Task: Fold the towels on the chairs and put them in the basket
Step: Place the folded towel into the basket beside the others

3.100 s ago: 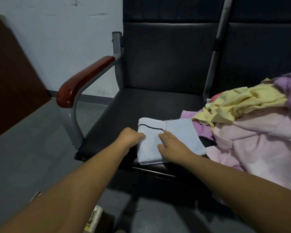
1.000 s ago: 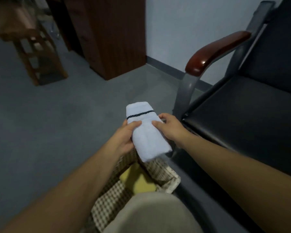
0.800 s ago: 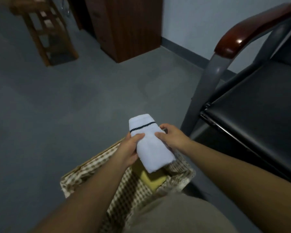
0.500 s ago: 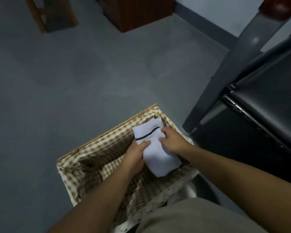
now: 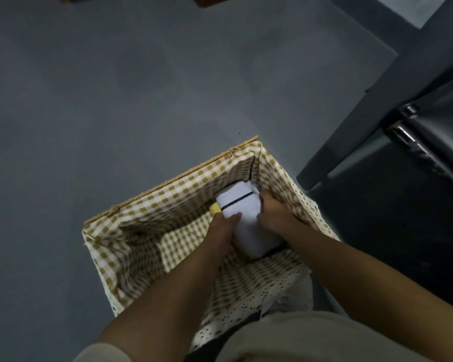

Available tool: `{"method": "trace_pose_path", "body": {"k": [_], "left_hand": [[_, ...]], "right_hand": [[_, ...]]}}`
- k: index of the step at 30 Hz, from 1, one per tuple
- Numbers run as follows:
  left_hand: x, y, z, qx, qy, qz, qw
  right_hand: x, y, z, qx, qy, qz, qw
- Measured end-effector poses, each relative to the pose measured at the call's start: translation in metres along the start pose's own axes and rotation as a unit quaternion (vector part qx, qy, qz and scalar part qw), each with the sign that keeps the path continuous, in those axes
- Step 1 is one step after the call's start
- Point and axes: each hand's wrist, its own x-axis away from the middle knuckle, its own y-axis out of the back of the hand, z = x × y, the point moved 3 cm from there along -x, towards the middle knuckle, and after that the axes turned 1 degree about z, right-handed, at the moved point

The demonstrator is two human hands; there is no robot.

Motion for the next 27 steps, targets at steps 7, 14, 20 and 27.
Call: {"method": "trace_pose_path", "body": {"k": [7, 14, 20, 27], "left_hand": [[0.041, 0.009, -0.065, -0.296, -0.028, -0.027, 0.954], [0.146, -0.009, -0.197, -0.387, -0.215, 0.037, 0.896], [0.266, -0.092, -0.296, -0.378, -0.389, 0.057, 0.838], [0.382, -0.258, -0.303, -0.404, -0.495, 0.174, 0.75]], "right_hand": [[0.042, 0.037, 0.024, -0.004, 0.034, -0.014, 0.999], [0.148, 0.15, 0.077, -0.057, 0.118, -0.178, 0.975], [0.291, 0.266, 0.046, -0.09, 0.091, -0.373, 0.919], [0.435, 0.329, -0.079, -0.07, -0.013, -0.481, 0.874]]}}
